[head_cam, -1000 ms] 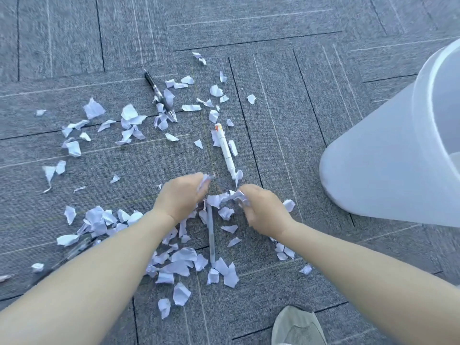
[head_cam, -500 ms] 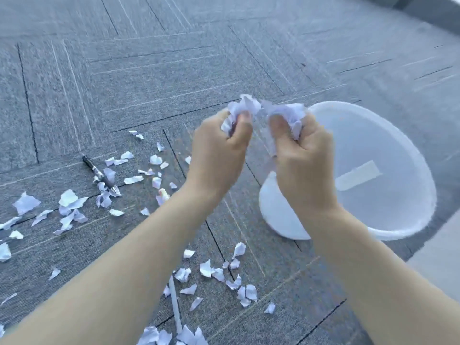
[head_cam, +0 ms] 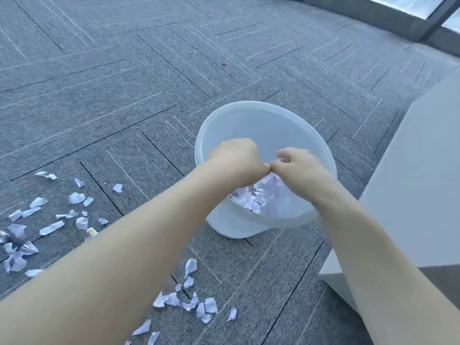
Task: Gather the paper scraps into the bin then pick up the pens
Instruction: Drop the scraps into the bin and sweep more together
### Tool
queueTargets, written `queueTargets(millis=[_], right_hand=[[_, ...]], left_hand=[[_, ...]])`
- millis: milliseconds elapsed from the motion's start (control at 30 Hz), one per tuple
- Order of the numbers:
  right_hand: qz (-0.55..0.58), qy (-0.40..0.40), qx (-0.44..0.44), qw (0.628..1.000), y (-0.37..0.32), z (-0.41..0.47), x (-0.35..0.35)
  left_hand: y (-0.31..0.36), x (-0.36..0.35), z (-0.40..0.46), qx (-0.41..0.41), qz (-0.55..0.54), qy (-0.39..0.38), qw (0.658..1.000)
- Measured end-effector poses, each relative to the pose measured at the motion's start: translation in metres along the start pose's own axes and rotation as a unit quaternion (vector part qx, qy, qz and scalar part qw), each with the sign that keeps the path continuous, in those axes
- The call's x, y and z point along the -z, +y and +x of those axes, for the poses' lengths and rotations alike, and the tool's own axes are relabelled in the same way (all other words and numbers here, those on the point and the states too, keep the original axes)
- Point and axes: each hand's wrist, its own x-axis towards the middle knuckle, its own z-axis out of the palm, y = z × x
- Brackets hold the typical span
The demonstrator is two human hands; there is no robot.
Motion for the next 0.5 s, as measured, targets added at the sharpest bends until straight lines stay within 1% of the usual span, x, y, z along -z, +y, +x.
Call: queueTargets(millis=[67,133,167,233,267,300,333,400,500], right_hand=[[0.007,0.017,-0.004,1.000,-0.006,-0.003,0.002],[0.010,0.068,0.036,0.997,-0.018,-0.009,0.002],[0.022,0.105,0.077,0.991,-0.025,-0.014,0.001],[0.079,0.173,0.174,0.966,-0.046,-0.033,-0.005],[0.109,0.190,0.221,0.950,-0.058,-0.043,-0.011],[0.133,0.188,0.262,0.937,-0.070,-0.054,-0.020],[0.151,0.169,0.300,0.927,-0.083,-0.063,-0.032],[0.148,0.097,0.372,0.911,-0.106,-0.077,-0.070],[0.108,-0.058,0.456,0.882,-0.134,-0.094,-0.144]], left_hand=[[-0.006,0.001,0.000,-0.012,-0.004,0.010,1.000],[-0.013,0.005,-0.003,-0.048,-0.051,0.051,0.996],[-0.016,0.008,-0.009,-0.077,-0.087,0.097,0.988],[-0.032,0.020,-0.028,-0.131,-0.163,0.224,0.952],[-0.046,0.024,-0.039,-0.144,-0.189,0.276,0.931],[-0.065,0.028,-0.051,-0.144,-0.198,0.309,0.919],[-0.087,0.030,-0.065,-0.133,-0.189,0.327,0.916],[-0.143,0.024,-0.096,-0.083,-0.154,0.339,0.924],[-0.240,-0.011,-0.159,0.049,-0.119,0.311,0.942]])
